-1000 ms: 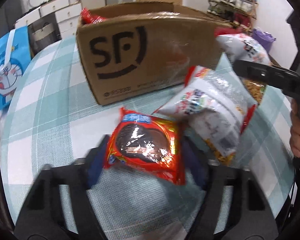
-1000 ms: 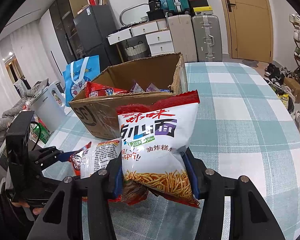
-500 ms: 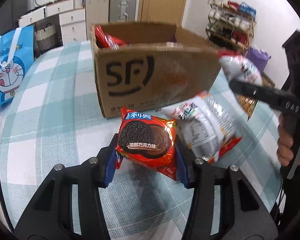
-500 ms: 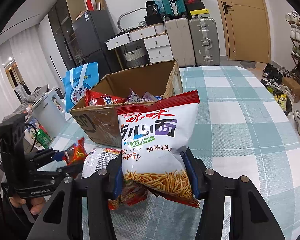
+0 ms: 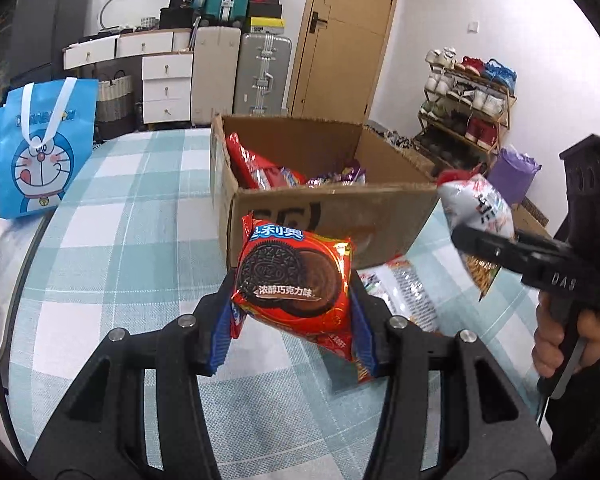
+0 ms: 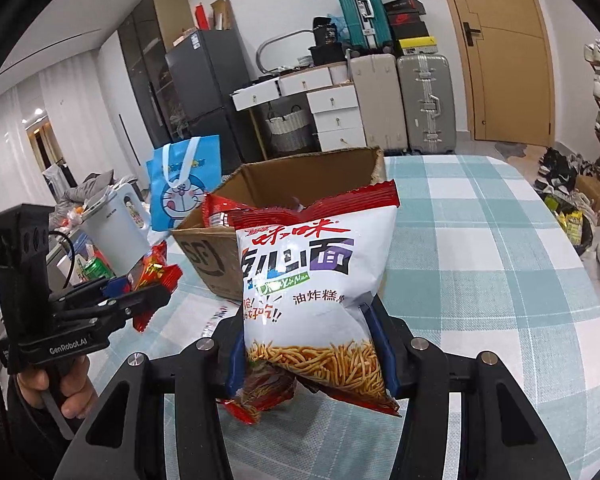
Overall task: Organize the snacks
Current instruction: 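Carry the red Oreo pack and noodle bag over the SF box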
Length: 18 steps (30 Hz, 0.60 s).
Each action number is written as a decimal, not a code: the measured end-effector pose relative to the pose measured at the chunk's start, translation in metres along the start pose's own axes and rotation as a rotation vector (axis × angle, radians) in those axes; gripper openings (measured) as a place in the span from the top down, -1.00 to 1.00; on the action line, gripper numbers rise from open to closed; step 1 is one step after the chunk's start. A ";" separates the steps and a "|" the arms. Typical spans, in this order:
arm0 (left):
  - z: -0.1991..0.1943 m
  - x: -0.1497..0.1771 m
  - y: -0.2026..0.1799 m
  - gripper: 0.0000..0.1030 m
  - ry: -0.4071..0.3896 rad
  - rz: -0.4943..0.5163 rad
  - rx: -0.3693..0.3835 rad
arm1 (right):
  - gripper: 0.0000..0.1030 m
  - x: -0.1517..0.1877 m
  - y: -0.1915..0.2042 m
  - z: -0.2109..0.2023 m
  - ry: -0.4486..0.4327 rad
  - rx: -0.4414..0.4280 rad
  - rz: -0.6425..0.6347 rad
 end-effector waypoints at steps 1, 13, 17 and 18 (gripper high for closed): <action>-0.004 -0.001 -0.002 0.09 -0.012 0.001 -0.006 | -0.01 -0.001 0.002 -0.001 -0.003 -0.003 -0.006; -0.036 -0.024 -0.025 0.09 -0.098 0.045 -0.046 | -0.01 -0.011 0.020 -0.009 -0.043 -0.036 -0.027; -0.034 -0.037 -0.028 0.09 -0.107 0.047 -0.051 | -0.01 -0.020 0.023 -0.008 -0.048 -0.035 -0.033; -0.032 -0.041 -0.029 0.09 -0.109 0.049 -0.054 | -0.01 -0.022 0.023 -0.007 -0.048 -0.035 -0.030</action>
Point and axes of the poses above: each gripper's, at about its wrist camera, not at the fingertips, and z roughly the way its jaws point, y to its left, x to its underside, the point moved 1 cm from there along z, roughly the way its jaws point, and after that the axes turned 3 degrees about -x, right-handed, at the moved point
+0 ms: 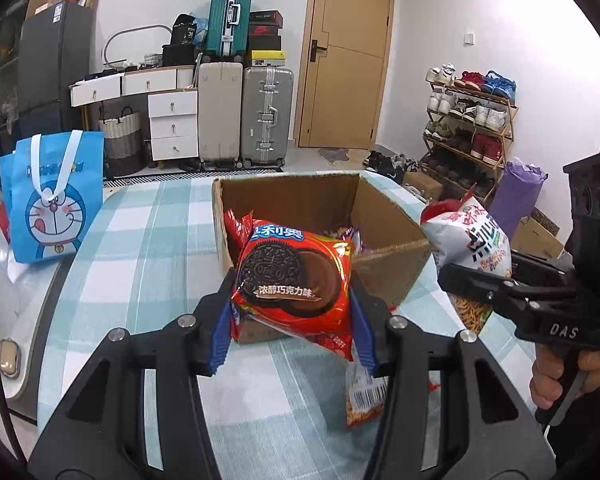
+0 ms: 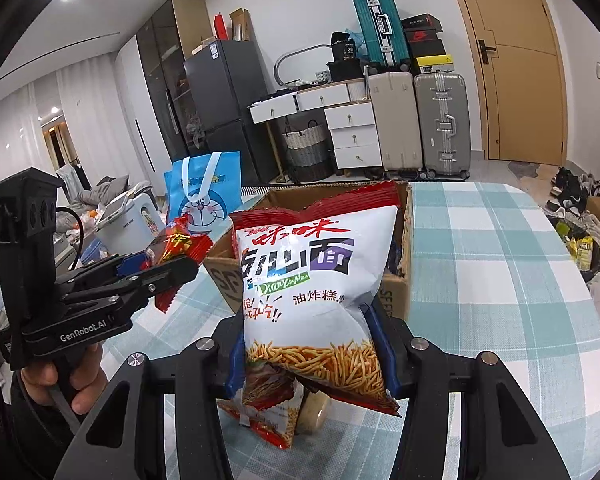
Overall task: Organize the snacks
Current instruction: 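Carry the red Oreo pack and noodle bag over the SF box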
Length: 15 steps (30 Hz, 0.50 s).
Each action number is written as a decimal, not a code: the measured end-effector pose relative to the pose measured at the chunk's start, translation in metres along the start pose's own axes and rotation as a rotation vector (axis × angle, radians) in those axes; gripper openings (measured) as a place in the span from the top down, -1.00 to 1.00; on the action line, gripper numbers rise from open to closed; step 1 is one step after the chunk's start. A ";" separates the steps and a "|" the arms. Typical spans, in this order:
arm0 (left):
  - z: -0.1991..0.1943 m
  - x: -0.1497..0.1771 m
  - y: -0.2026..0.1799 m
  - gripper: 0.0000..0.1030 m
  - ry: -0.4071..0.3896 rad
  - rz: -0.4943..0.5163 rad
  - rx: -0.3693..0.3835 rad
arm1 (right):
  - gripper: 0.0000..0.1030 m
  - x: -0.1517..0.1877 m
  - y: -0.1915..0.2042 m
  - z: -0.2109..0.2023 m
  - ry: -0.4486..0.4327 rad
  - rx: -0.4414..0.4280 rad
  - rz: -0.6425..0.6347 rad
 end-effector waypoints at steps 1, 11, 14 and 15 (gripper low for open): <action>0.003 -0.003 -0.001 0.09 -0.002 0.001 -0.007 | -0.01 -0.002 -0.001 0.001 0.000 0.000 0.005; 0.037 -0.041 0.002 0.09 -0.006 -0.019 -0.039 | -0.01 -0.026 -0.016 0.018 0.006 0.013 0.056; 0.049 -0.048 0.001 0.09 0.002 -0.016 -0.042 | -0.01 -0.033 -0.018 0.027 0.017 0.005 0.062; 0.054 -0.050 0.000 0.09 0.006 -0.015 -0.043 | -0.01 -0.035 -0.018 0.029 0.019 0.001 0.063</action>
Point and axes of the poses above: each gripper's, at about its wrist camera, not at the fingertips, and z roughly the way its jaws point, y to its left, x to its underside, the point moved 1 cm from there along z, roughly the way its jaws point, and after that the axes turned 3 degrees about -x, right-handed, at the moved point
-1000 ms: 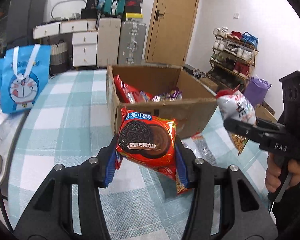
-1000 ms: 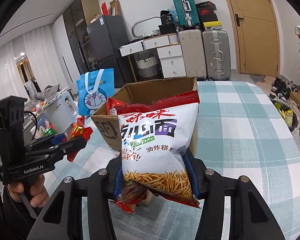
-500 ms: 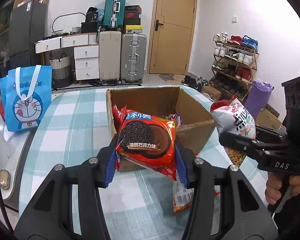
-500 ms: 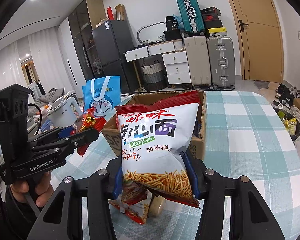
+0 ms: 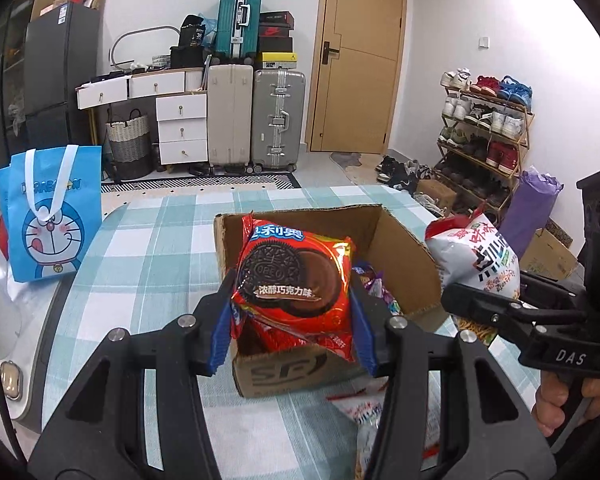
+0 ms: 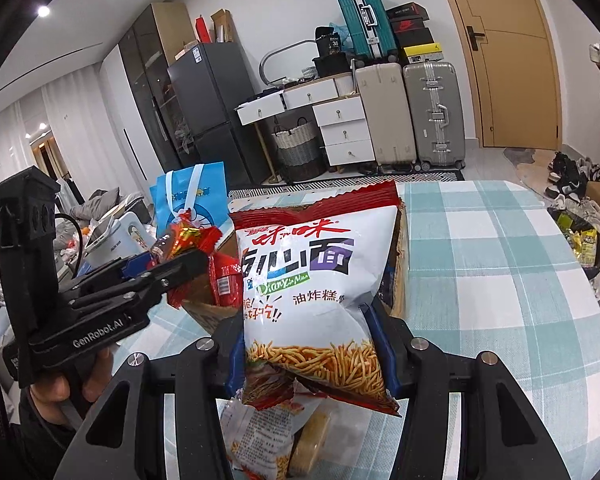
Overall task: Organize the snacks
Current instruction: 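Carry the red Oreo pack and noodle bag over the SF box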
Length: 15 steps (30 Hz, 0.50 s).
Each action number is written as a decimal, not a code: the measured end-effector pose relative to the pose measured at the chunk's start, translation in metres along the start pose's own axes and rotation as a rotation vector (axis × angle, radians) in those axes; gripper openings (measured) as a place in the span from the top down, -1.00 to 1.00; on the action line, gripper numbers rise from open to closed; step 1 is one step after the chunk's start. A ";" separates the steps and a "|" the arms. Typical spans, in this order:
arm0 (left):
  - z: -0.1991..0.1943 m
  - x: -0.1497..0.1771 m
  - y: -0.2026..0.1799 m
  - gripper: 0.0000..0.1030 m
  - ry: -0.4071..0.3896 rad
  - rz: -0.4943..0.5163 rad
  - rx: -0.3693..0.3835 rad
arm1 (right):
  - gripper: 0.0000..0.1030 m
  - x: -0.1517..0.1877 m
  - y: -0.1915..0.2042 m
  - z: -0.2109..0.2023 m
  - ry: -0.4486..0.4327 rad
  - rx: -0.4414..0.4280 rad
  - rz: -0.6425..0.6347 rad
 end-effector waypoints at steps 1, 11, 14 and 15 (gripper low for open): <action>0.005 -0.002 0.000 0.09 0.004 0.001 0.000 | -0.01 -0.002 -0.002 0.003 0.002 -0.002 0.002; 0.055 -0.012 -0.003 0.09 0.054 0.008 -0.006 | -0.01 -0.020 -0.016 0.033 0.048 -0.006 0.019; 0.070 -0.015 -0.003 0.09 0.073 0.001 -0.002 | -0.01 -0.023 -0.019 0.041 0.063 -0.013 0.027; 0.073 -0.015 -0.003 0.09 0.077 0.000 -0.002 | -0.01 -0.025 -0.021 0.044 0.067 -0.012 0.028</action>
Point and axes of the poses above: each gripper's, at about its wrist camera, not at the fingertips, and z roughly the way its jaws point, y to its left, x to its underside, the point moved 1 cm from there along z, roughly the way its jaws point, and after that the axes turned 3 degrees about -x, right-handed, at the moved point
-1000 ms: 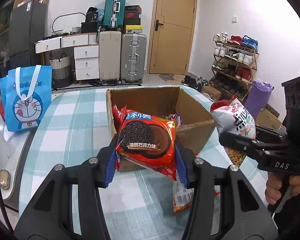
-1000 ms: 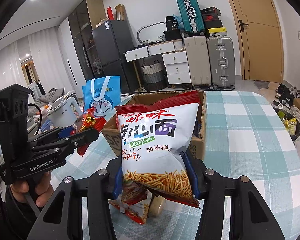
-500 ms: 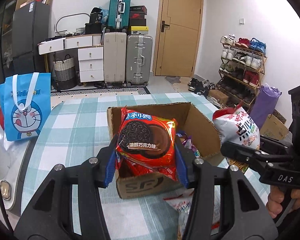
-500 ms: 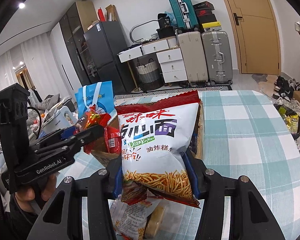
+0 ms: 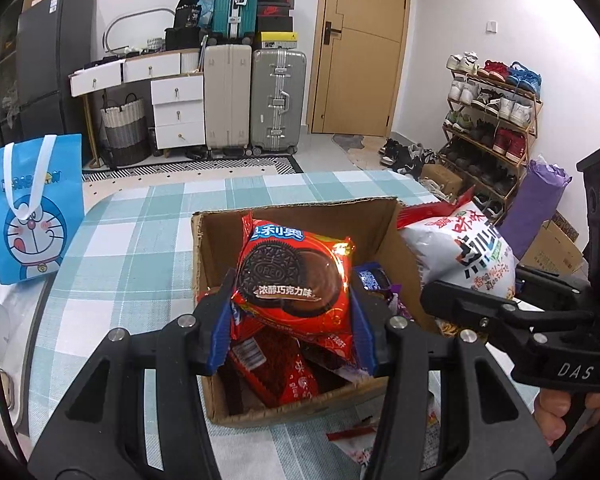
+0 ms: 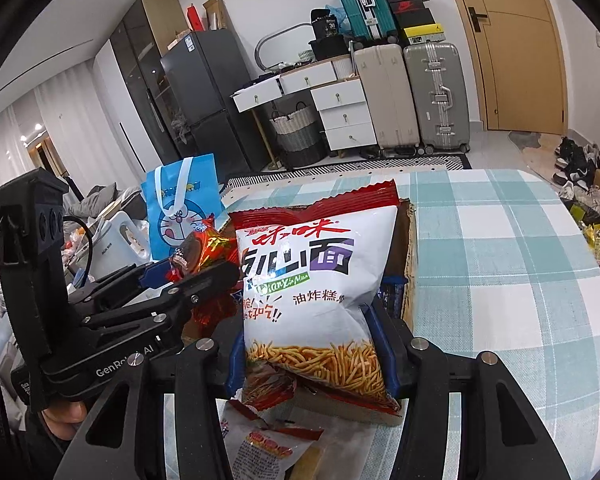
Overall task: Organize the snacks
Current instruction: 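Carry the red Oreo pack and noodle bag over the SF box, then open both tools to drop the snacks into the box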
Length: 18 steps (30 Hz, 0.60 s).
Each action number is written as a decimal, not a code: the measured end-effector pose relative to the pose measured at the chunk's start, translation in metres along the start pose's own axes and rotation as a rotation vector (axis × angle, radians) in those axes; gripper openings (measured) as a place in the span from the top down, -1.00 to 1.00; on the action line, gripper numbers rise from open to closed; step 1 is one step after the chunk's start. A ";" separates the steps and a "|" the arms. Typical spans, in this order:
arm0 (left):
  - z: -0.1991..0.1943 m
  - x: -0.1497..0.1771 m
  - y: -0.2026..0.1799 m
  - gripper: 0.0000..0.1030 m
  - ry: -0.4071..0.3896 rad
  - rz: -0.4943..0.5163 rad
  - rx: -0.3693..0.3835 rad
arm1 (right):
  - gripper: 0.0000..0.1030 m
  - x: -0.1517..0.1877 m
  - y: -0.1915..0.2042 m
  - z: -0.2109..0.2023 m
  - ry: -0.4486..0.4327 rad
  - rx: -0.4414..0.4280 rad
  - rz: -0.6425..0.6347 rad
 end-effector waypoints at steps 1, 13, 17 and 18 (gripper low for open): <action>0.005 -0.001 0.000 0.08 0.005 0.001 -0.002 | -0.01 -0.001 -0.001 0.003 0.005 0.000 0.001; 0.048 -0.008 -0.003 0.08 0.055 0.026 -0.033 | -0.06 -0.014 -0.004 0.023 0.039 0.003 -0.007; 0.053 -0.007 -0.002 0.06 0.082 0.014 -0.014 | -0.26 -0.014 -0.006 0.021 0.028 -0.002 0.007; 0.053 -0.007 -0.001 -0.02 0.088 0.008 -0.008 | -0.30 -0.014 -0.006 0.019 0.023 -0.015 0.012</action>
Point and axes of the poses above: each gripper's, at about its wrist camera, not at the fingertips, and z roughly the way its jaws point, y to its left, x to its underside, the point moved 1 cm from there along z, roughly the way its jaws point, and after that the axes turned 3 degrees about -x, right-handed, at the moved point
